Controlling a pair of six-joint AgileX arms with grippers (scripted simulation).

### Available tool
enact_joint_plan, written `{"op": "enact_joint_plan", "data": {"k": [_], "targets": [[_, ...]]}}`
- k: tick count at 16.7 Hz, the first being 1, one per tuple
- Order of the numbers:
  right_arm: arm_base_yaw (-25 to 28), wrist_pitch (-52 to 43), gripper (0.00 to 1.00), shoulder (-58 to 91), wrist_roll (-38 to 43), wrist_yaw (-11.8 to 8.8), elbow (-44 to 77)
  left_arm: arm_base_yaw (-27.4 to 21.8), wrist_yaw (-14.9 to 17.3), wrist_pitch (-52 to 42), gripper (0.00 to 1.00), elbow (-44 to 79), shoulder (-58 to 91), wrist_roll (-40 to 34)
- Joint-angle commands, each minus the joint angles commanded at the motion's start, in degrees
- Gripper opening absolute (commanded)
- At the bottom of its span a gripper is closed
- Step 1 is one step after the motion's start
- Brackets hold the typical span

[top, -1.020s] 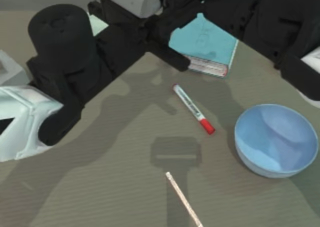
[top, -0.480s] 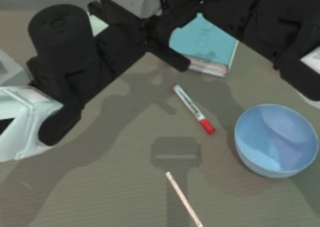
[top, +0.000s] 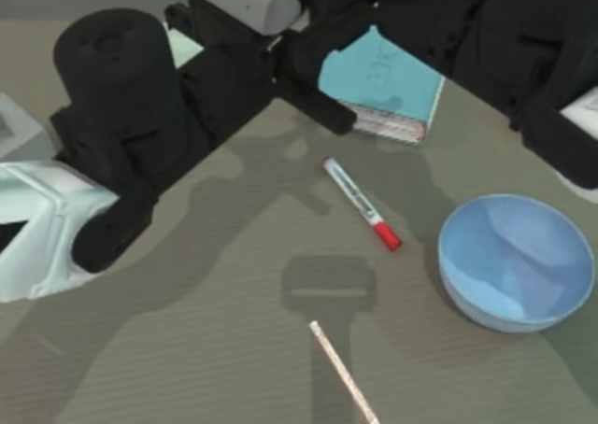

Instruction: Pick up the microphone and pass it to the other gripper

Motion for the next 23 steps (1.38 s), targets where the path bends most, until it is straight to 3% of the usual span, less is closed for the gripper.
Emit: {"op": "enact_joint_plan", "data": {"k": [5,6,15,23], "targets": [[0.0,0.0,0.00,0.0,0.0,0.0,0.0,0.0,0.0,0.0,0.98,0.0,0.0,0.0],[0.0,0.0,0.00,0.0,0.0,0.0,0.0,0.0,0.0,0.0,1.00,0.0,0.0,0.0],[-0.3,0.0,0.00,-0.8,-0.6,0.8,0.7,0.9,-1.0,0.0,1.00,-1.0,0.6,0.8],[-6.1,-0.1,0.00,-6.3,-0.4,-5.6,-4.5,4.0,0.8,-2.9,1.00,-13.1,-14.4,0.6]]}}
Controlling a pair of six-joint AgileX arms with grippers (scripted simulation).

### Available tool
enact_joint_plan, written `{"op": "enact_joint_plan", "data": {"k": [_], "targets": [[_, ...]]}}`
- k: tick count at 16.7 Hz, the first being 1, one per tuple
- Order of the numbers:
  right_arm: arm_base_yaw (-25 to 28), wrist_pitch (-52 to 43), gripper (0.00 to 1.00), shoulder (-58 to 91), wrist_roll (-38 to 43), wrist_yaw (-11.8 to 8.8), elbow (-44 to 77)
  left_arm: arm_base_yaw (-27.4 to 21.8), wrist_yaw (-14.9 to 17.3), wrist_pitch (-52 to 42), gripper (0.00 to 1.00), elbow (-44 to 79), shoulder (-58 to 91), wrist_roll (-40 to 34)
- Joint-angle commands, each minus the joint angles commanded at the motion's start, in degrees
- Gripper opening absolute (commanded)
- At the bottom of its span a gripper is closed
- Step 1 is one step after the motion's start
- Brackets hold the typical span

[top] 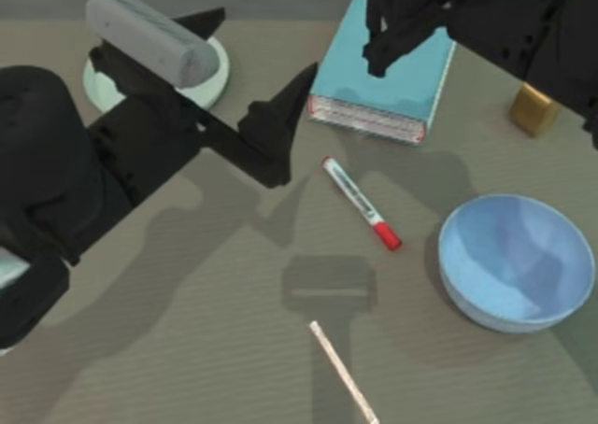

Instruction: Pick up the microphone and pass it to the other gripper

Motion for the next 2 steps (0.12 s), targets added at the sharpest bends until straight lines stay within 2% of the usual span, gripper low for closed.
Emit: {"op": "enact_joint_plan", "data": {"k": [2], "targets": [[-0.8,0.0,0.00,-0.7,0.0,-0.9,-0.7,0.3,0.3,-0.2,1.00,-1.4,-1.6,0.0]]}}
